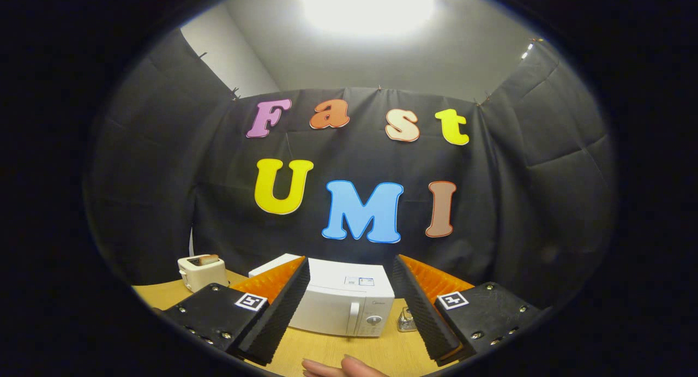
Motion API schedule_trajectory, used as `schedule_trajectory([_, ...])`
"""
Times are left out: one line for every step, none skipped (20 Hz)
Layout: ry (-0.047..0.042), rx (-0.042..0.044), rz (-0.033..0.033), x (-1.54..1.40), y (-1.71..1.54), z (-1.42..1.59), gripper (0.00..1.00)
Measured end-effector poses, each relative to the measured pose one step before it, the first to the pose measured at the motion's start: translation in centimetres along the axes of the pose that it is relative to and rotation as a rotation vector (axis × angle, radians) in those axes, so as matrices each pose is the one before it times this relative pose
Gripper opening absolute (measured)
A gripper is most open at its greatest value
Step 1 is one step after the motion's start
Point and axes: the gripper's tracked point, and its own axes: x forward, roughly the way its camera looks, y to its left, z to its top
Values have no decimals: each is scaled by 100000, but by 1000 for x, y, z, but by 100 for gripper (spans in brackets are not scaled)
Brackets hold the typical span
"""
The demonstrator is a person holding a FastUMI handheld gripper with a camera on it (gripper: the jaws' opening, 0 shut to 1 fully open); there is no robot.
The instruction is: Open the microwave, put the food inside, and close the microwave door.
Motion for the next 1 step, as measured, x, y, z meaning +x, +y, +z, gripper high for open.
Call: schedule_trajectory([243, 190, 126, 112, -120, -186, 98])
